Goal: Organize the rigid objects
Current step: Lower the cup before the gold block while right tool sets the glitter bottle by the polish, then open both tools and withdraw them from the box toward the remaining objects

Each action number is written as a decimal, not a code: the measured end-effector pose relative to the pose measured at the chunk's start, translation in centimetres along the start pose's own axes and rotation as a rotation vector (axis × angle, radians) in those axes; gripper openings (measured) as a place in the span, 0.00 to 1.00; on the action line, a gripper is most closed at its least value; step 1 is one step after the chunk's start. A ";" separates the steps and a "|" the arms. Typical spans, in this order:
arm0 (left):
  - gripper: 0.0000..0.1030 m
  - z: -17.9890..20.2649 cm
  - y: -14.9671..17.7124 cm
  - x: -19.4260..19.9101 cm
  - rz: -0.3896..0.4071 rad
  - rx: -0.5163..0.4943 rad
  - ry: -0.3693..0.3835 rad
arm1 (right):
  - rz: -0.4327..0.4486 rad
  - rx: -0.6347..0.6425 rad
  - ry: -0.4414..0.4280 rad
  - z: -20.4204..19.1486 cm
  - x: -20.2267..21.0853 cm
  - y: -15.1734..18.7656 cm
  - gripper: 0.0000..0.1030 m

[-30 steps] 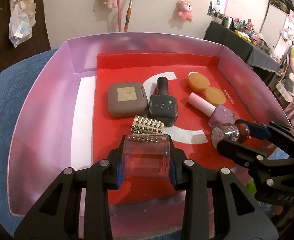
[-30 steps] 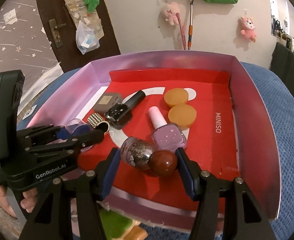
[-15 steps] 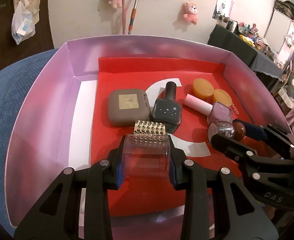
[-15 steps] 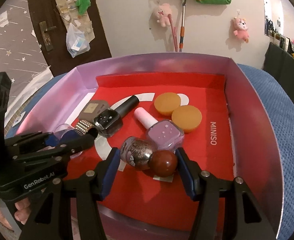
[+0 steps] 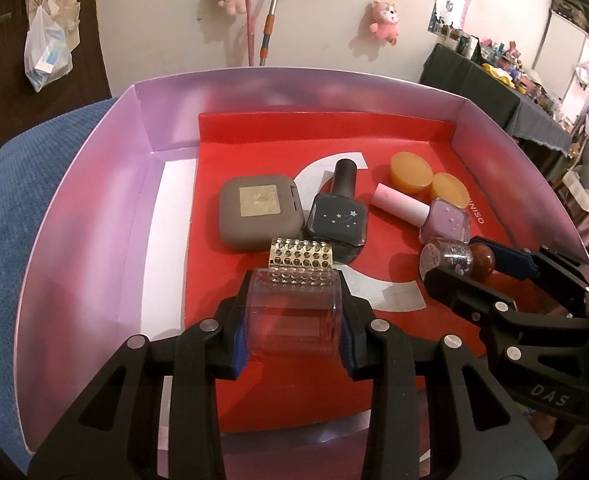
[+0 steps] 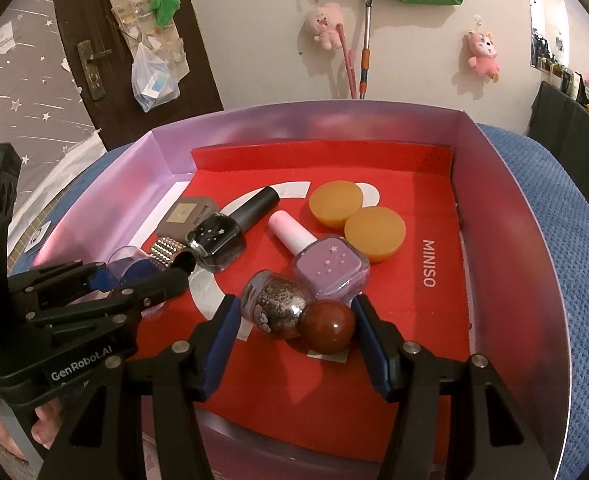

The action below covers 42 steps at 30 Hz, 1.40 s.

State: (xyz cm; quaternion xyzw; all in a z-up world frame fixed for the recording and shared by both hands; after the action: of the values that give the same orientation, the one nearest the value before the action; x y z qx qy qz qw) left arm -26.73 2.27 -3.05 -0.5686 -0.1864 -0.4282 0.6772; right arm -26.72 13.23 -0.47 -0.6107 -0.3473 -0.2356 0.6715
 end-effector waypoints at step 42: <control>0.90 1.1 0.9 5.6 0.098 -0.062 -0.057 | 0.135 0.007 -0.125 -1.2 9.1 1.2 0.91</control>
State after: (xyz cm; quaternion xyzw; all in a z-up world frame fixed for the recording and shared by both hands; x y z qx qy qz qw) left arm -22.61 1.27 0.86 -0.6098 -0.1642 -0.3840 0.6736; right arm -19.69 13.25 5.61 -0.6440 -0.3472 -0.1501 0.6650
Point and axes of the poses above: each gripper's, at about its wrist camera, not at the fingertips, and x roughly against the way its jaws point, z to its right, y to its underside, the point moved 6 cm from there along -x, roughly the way its jaws point, and after that the axes turned 14 degrees about y, right-handed, at the moved point
